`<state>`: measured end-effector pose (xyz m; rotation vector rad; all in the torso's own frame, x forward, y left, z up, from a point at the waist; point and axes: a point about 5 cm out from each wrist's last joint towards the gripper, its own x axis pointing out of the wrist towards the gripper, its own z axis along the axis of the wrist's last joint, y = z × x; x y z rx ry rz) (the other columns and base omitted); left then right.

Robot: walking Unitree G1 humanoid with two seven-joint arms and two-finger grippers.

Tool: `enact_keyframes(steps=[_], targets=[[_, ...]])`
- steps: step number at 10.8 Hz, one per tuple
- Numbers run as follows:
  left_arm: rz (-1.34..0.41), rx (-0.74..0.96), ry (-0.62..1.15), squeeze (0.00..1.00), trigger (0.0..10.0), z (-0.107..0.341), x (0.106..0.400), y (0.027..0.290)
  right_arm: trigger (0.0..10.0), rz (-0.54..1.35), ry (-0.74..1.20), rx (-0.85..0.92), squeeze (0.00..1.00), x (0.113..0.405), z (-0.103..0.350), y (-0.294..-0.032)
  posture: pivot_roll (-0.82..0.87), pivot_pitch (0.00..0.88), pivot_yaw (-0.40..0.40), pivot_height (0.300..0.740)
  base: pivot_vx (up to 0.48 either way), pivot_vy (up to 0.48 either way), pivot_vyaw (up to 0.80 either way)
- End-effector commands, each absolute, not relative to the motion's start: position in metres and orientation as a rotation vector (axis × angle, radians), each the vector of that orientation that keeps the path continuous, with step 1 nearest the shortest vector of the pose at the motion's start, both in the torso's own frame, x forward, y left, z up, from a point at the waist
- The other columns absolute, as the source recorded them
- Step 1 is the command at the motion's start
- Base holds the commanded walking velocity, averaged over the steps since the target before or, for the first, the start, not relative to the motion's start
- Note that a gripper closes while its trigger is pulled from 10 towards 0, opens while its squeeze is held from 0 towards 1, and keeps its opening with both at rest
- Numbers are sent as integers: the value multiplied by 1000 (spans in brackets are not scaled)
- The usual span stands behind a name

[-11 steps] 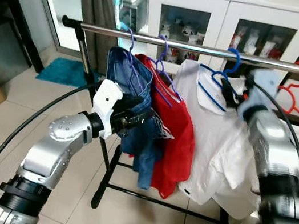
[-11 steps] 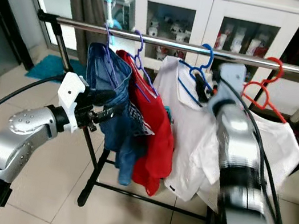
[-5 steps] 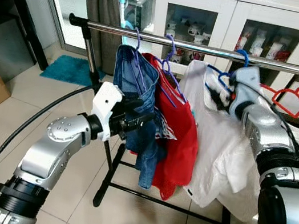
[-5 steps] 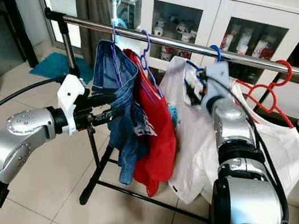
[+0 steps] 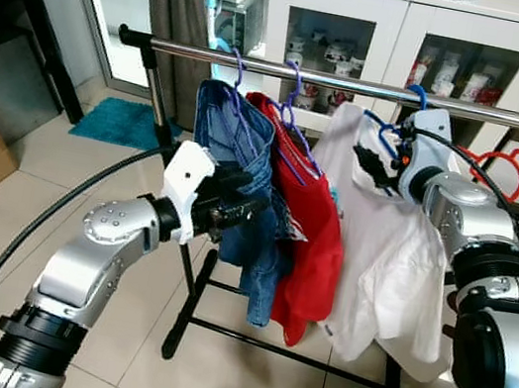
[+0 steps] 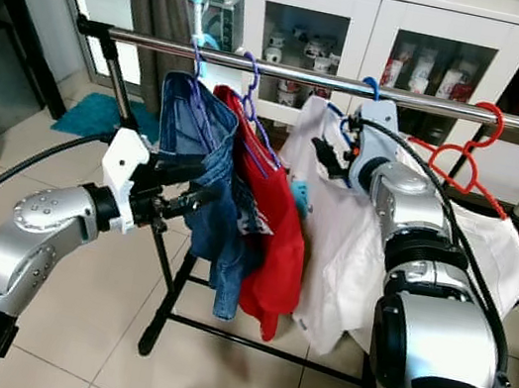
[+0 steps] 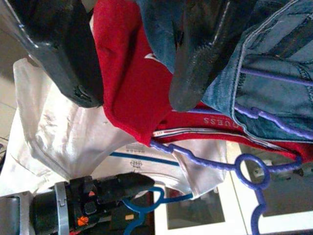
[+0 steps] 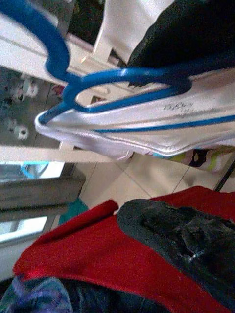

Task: Hang hanger

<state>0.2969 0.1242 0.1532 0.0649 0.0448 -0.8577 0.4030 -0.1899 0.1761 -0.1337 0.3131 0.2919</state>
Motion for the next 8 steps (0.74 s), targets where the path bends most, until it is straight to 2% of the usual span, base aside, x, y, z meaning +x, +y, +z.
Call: enact_keyframes(steps=[1,2,3,8], targets=[[-869,73,42,0,10000,155,299,123,10000,251,304,-124,0,406,185,-192,-125,0,101,740,0,0,0],[-871,73,42,0,10000,155,299,122,6980,230,304,-115,0,407,185,-193,-125,0,101,740,0,0,0],[-875,73,42,0,10000,155,298,122,0,217,302,-101,0,408,187,-192,-125,0,101,740,0,0,0],[-931,70,53,0,10000,154,295,119,0,194,307,-106,0,407,186,-194,-133,0,103,740,0,0,0]])
